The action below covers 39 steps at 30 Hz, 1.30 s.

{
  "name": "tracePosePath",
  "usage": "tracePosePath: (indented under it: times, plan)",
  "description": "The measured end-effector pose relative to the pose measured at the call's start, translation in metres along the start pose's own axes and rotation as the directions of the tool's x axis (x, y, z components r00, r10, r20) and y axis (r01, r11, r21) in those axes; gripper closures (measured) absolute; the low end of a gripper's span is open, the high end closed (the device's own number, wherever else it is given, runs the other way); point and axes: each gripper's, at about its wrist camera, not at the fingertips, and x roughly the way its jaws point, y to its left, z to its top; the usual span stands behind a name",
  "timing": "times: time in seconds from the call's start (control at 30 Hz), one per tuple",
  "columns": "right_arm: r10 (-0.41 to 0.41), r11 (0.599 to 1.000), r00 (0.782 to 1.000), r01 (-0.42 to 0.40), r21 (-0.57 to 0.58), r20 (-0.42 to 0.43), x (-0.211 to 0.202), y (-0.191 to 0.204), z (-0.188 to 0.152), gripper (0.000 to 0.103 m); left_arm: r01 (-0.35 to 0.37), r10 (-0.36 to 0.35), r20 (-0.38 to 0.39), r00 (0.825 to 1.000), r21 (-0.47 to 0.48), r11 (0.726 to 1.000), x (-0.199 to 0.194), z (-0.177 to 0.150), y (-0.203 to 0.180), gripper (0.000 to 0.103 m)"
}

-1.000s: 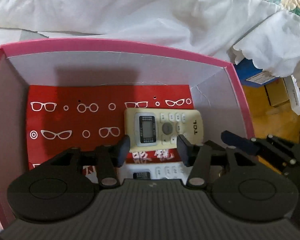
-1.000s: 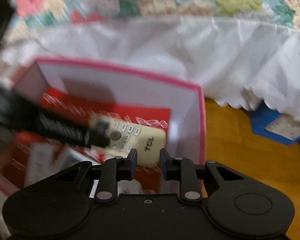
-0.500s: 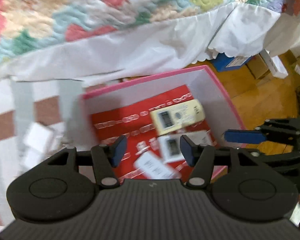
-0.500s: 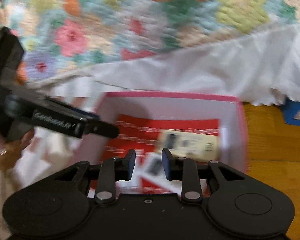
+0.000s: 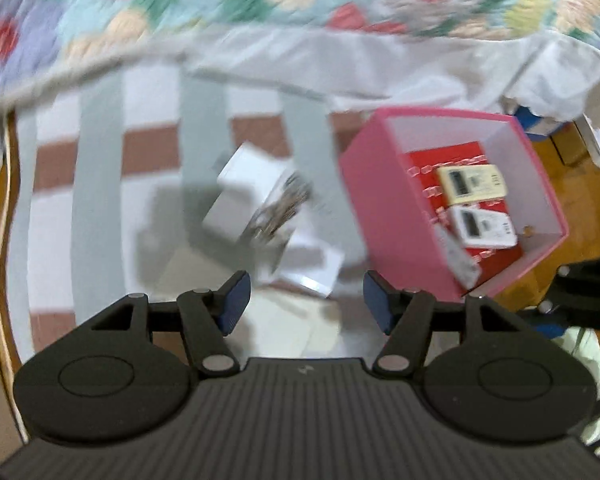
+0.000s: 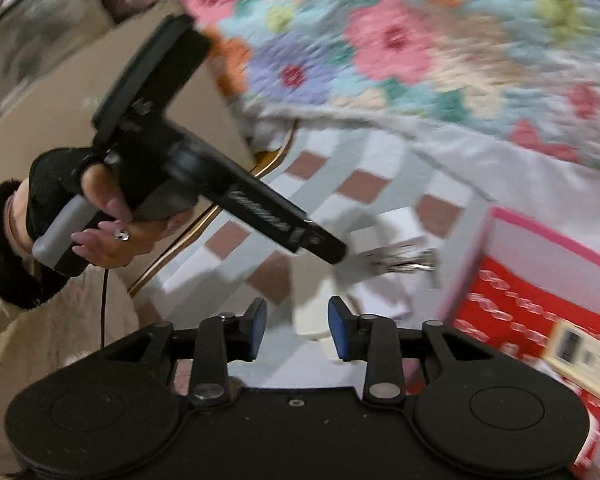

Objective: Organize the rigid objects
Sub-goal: 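Move the left gripper back to the cream QUNDA remote on the mat, then close the left gripper on the cream QUNDA remote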

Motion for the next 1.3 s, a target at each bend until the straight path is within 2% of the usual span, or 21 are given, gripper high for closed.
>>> tracePosePath:
  times: [0.1, 0.2, 0.3, 0.4, 0.53, 0.6, 0.67, 0.8, 0.9, 0.93, 1.0, 1.07, 1.17, 1.3]
  plan:
    - [-0.039, 0.995, 0.999, 0.038, -0.096, -0.01, 0.045, 0.012, -0.006, 0.05, -0.014, 0.013, -0.016, 1.0, -0.082, 0.997, 0.019, -0.018, 0.028, 0.041]
    - [-0.119, 0.977, 0.992, 0.111, -0.184, -0.033, 0.089, 0.014, -0.014, 0.049, -0.01, 0.009, -0.009, 1.0, -0.168, 0.986, 0.037, -0.033, 0.048, 0.041]
    - [-0.202, 0.939, 0.978, 0.18, -0.293, -0.045, 0.121, 0.017, -0.024, 0.049, 0.006, -0.005, 0.004, 1.0, -0.255, 0.967, 0.051, -0.045, 0.063, 0.041]
    - [-0.239, 0.902, 0.97, 0.205, -0.381, -0.043, 0.141, 0.021, -0.032, 0.048, -0.004, 0.002, -0.008, 1.0, -0.316, 0.949, 0.066, -0.052, 0.069, 0.042]
    - [-0.308, 0.84, 0.951, 0.266, -0.473, -0.013, 0.16, 0.026, -0.038, 0.037, -0.008, 0.008, -0.003, 1.0, -0.396, 0.918, 0.076, -0.06, 0.077, 0.041]
    - [-0.326, 0.829, 0.945, 0.282, -0.483, -0.008, 0.165, 0.026, -0.04, 0.038, 0.025, -0.021, 0.012, 1.0, -0.447, 0.894, 0.079, -0.065, 0.082, 0.041]
    - [-0.335, 0.837, 0.942, 0.285, -0.466, -0.025, 0.167, 0.026, -0.04, 0.043, 0.05, -0.041, 0.028, 0.999, -0.492, 0.869, 0.08, -0.068, 0.088, 0.043]
    - [-0.3, 0.902, 0.954, 0.279, -0.33, -0.015, 0.154, 0.024, -0.034, 0.043, 0.086, -0.069, 0.051, 0.996, -0.539, 0.838, 0.076, -0.07, 0.095, 0.043]
    - [-0.217, 0.969, 0.974, 0.209, -0.13, -0.056, 0.143, 0.012, -0.022, 0.044, 0.099, -0.072, 0.071, 0.995, -0.536, 0.839, 0.069, -0.069, 0.096, 0.042]
    - [-0.183, 0.983, 0.981, 0.181, -0.043, -0.068, 0.14, 0.005, -0.019, 0.044, 0.107, -0.078, 0.076, 0.994, -0.538, 0.836, 0.067, -0.07, 0.097, 0.043]
    - [-0.125, 0.983, 0.988, 0.136, 0.121, -0.096, 0.136, -0.009, -0.017, 0.044, 0.122, -0.091, 0.084, 0.992, -0.552, 0.825, 0.066, -0.071, 0.098, 0.044]
    - [-0.023, 0.954, 0.995, 0.05, 0.294, -0.093, 0.134, -0.022, -0.019, 0.044, 0.131, -0.101, 0.084, 0.991, -0.562, 0.817, 0.065, -0.073, 0.099, 0.044]
    - [0.131, 0.861, 0.99, -0.092, 0.5, -0.043, 0.13, -0.04, -0.028, 0.043, 0.145, -0.113, 0.092, 0.989, -0.57, 0.809, 0.063, -0.076, 0.1, 0.047]
    - [0.311, 0.661, 0.948, -0.266, 0.702, 0.066, 0.134, -0.06, -0.053, 0.044, 0.154, -0.121, 0.095, 0.988, -0.579, 0.801, 0.062, -0.078, 0.101, 0.047]
